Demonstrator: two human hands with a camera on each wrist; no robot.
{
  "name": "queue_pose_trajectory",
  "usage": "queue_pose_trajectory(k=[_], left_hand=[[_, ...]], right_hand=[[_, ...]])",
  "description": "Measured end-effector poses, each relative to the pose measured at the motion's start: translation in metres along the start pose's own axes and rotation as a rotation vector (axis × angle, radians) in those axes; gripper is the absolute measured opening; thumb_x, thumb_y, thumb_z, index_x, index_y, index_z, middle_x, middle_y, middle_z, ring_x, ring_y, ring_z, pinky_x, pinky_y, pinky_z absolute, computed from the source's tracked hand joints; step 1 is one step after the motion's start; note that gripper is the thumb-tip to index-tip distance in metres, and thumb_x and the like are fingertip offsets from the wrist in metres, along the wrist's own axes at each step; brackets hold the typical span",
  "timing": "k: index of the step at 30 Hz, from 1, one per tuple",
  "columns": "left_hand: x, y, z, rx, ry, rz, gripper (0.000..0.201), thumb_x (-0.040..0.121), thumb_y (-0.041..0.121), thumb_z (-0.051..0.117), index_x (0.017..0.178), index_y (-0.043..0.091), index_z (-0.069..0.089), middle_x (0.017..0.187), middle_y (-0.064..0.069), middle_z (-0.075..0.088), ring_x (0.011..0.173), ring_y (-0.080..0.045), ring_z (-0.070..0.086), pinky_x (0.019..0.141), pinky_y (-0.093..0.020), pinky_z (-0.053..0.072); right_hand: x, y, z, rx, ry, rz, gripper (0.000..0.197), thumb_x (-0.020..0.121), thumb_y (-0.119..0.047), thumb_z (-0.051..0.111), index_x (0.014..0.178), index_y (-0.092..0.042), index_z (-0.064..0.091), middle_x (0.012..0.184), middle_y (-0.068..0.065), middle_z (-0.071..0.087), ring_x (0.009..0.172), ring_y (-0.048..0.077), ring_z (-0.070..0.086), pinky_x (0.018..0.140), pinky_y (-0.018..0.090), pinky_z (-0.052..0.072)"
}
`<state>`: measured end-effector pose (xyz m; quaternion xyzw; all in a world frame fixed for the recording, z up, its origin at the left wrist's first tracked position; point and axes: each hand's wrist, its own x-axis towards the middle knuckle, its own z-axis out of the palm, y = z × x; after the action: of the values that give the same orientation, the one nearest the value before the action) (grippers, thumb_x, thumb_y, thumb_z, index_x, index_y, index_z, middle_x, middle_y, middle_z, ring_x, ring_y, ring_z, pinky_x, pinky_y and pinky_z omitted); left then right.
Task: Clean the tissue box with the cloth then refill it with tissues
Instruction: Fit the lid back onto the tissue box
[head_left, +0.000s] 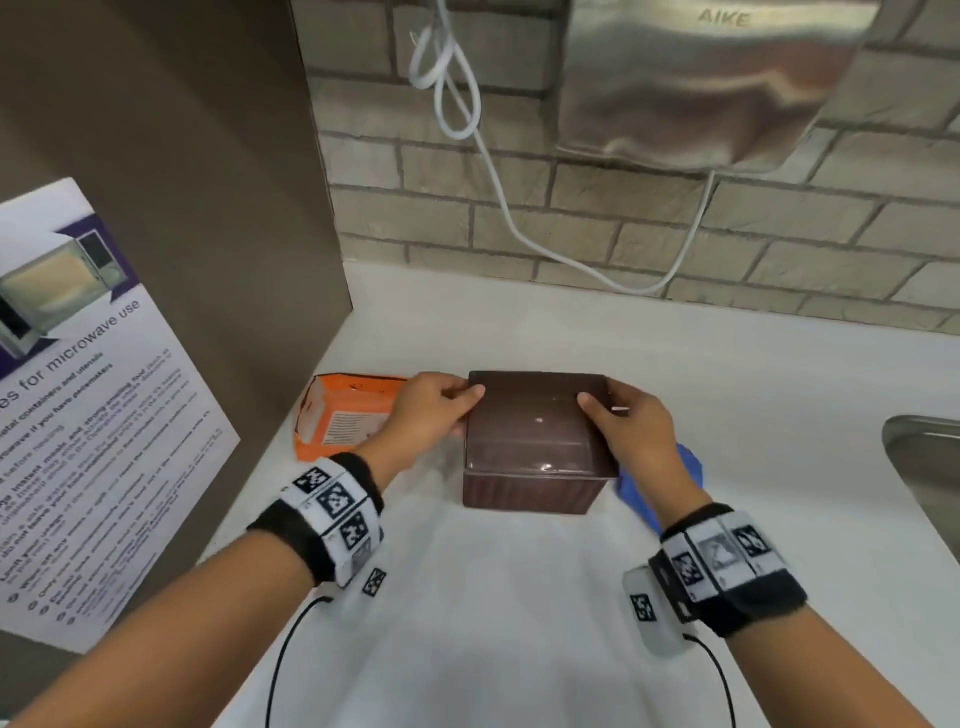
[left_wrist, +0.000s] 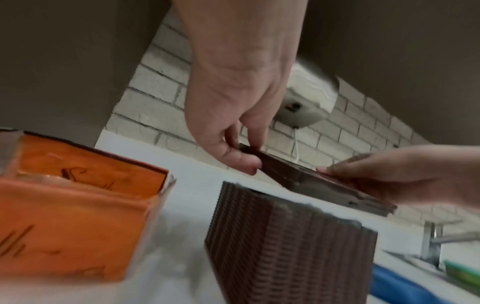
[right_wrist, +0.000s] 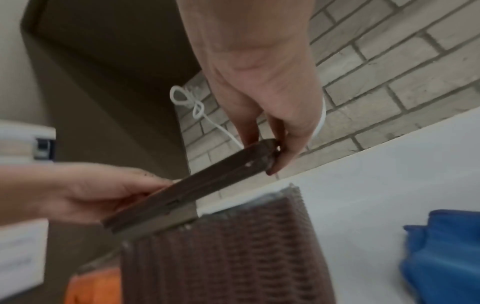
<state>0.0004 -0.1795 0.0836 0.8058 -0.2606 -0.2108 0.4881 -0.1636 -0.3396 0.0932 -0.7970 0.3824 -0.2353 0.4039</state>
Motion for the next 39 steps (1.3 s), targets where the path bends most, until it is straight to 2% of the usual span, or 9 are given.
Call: queue_pose_trajectory(k=[5,8,12,18,21,25,28,34,39], left_hand=[[0.004,-0.013,0.021,0.218,0.04,0.026,0.032,0.094,0.031,0.056,0.083,0.005,0.07,0.078,-0.007,0.069,0.077,-0.026,0.065,0.066,-0.031,0.046],[0.006,-0.017,0.021,0.313,0.097,0.036,0.031,0.093,0.035,0.052,0.091,0.01,0.07,0.089,-0.008,0.07,0.082,-0.025,0.064,0.069,-0.033,0.051],[0.003,-0.018,0.027,0.282,0.086,0.051,0.029,0.094,0.034,0.053,0.1,0.009,0.068,0.094,-0.009,0.066,0.079,-0.021,0.061,0.062,-0.026,0.046],[0.004,-0.02,0.041,0.387,0.122,-0.046,0.04,0.096,0.041,0.043,0.113,0.008,0.059,0.113,-0.013,0.053,0.095,-0.029,0.058,0.082,-0.039,0.052],[-0.001,-0.015,0.049,0.405,0.153,-0.077,0.04,0.098,0.034,0.039,0.121,0.004,0.052,0.125,-0.017,0.046,0.107,-0.03,0.052,0.087,-0.034,0.044],[0.0,-0.021,0.058,0.223,0.085,-0.109,0.041,0.099,0.029,0.036,0.134,0.007,0.04,0.127,-0.015,0.043,0.112,-0.028,0.048,0.087,-0.028,0.039],[0.002,-0.032,0.065,0.033,0.022,-0.12,0.039,0.095,0.036,0.032,0.128,0.015,0.041,0.12,-0.017,0.052,0.1,-0.028,0.057,0.09,-0.042,0.052],[0.003,-0.029,0.065,-0.116,0.006,-0.118,0.04,0.098,0.032,0.034,0.133,0.013,0.039,0.12,-0.012,0.057,0.103,-0.024,0.06,0.094,-0.044,0.051],[0.001,-0.029,0.062,-0.297,-0.052,-0.381,0.06,0.091,0.055,0.045,0.132,0.011,0.045,0.121,-0.011,0.063,0.105,-0.027,0.063,0.093,-0.039,0.052]], right_hand=[[0.015,0.022,0.025,-0.339,-0.018,0.011,0.038,0.094,-0.038,0.051,0.104,-0.004,0.064,0.1,0.021,0.064,0.09,0.036,0.062,0.068,0.028,0.039],[0.012,0.024,0.033,-0.469,0.004,-0.031,0.04,0.095,-0.04,0.048,0.102,-0.004,0.062,0.1,0.021,0.06,0.093,0.038,0.056,0.079,0.038,0.044],[0.012,0.027,0.036,-0.387,-0.024,0.012,0.04,0.093,-0.044,0.049,0.105,-0.008,0.063,0.099,0.019,0.06,0.089,0.034,0.058,0.078,0.037,0.046],[0.013,0.028,0.033,-0.306,-0.034,0.049,0.038,0.093,-0.042,0.051,0.108,-0.01,0.063,0.102,0.019,0.059,0.089,0.032,0.057,0.075,0.031,0.042],[0.012,0.029,0.033,-0.26,-0.028,0.071,0.042,0.092,-0.043,0.052,0.12,-0.014,0.061,0.108,0.019,0.059,0.095,0.032,0.058,0.081,0.032,0.043],[0.009,0.03,0.034,-0.214,-0.013,0.129,0.047,0.091,-0.043,0.055,0.131,-0.019,0.054,0.119,0.02,0.049,0.103,0.034,0.055,0.092,0.034,0.043],[0.007,0.037,0.038,-0.145,-0.012,0.198,0.053,0.085,-0.056,0.053,0.131,-0.029,0.05,0.108,0.013,0.053,0.101,0.032,0.056,0.097,0.041,0.047],[0.007,0.034,0.038,0.38,-0.17,0.481,0.056,0.089,-0.049,0.056,0.135,-0.017,0.046,0.115,0.003,0.061,0.091,0.016,0.063,0.066,0.022,0.051],[0.009,0.032,0.034,0.434,-0.34,0.601,0.06,0.085,-0.06,0.053,0.12,-0.012,0.062,0.11,0.009,0.071,0.101,0.024,0.067,0.087,0.03,0.051]])
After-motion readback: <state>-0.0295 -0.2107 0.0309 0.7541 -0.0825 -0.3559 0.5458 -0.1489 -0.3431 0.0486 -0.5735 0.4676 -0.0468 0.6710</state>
